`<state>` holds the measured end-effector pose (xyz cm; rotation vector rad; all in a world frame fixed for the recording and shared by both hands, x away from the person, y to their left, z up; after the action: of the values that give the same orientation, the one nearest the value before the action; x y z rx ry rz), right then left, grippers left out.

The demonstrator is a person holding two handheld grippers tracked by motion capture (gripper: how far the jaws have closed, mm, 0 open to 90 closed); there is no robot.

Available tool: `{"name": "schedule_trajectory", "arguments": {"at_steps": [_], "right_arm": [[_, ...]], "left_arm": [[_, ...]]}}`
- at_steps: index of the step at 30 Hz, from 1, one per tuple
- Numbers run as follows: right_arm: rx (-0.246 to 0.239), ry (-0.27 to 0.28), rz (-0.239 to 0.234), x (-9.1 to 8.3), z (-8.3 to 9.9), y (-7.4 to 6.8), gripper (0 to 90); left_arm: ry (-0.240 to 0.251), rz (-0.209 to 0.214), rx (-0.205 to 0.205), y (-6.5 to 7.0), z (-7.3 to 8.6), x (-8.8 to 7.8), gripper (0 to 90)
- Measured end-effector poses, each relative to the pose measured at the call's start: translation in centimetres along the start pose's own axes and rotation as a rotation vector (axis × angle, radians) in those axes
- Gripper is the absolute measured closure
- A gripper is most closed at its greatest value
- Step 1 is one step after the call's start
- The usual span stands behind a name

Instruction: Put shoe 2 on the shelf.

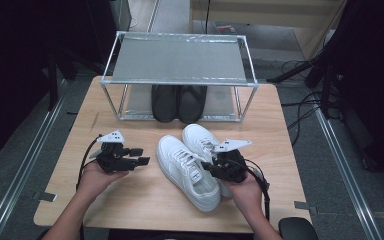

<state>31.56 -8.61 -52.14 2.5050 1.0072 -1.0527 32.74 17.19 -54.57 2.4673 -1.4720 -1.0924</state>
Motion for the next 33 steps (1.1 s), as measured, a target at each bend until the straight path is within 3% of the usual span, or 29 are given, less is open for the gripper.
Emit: {"name": "schedule_trajectory", "arguments": {"at_steps": [7,12,19,27,33], "right_arm": [[-0.025,-0.009,-0.023,-0.3,-0.3,0.2,75.1],[-0.072,-0.025,-0.062,-0.6,-0.8,0.3,75.8],[-0.106,-0.006,-0.156,-1.1,-2.2,0.3,76.0],[-0.195,0.0,-0.255,-1.0,-4.1,0.9,76.1],[-0.207,0.014,-0.304,-0.8,-6.1,1.5,76.2]], "left_arm": [[0.006,-0.008,-0.007,-0.3,0.0,-0.3,47.2],[0.014,-0.018,-0.019,-0.6,0.2,-0.7,47.0],[0.044,-0.066,-0.026,-1.1,0.5,-2.2,47.0],[0.051,-0.115,-0.057,-2.6,1.3,-4.1,47.0],[0.069,-0.133,-0.075,-3.2,1.5,-4.8,47.1]]}}
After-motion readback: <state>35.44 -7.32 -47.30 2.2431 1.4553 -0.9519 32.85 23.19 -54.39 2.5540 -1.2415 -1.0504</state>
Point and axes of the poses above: each handheld gripper's, and its own axes: x roughly forward along the jaws, z roughly out of its underside, y roughly to its right, the point moved 8 cm from there along x, roughly forward along the jaws, and after that the axes turned 8 degrees about z, right-handed, at the moved point
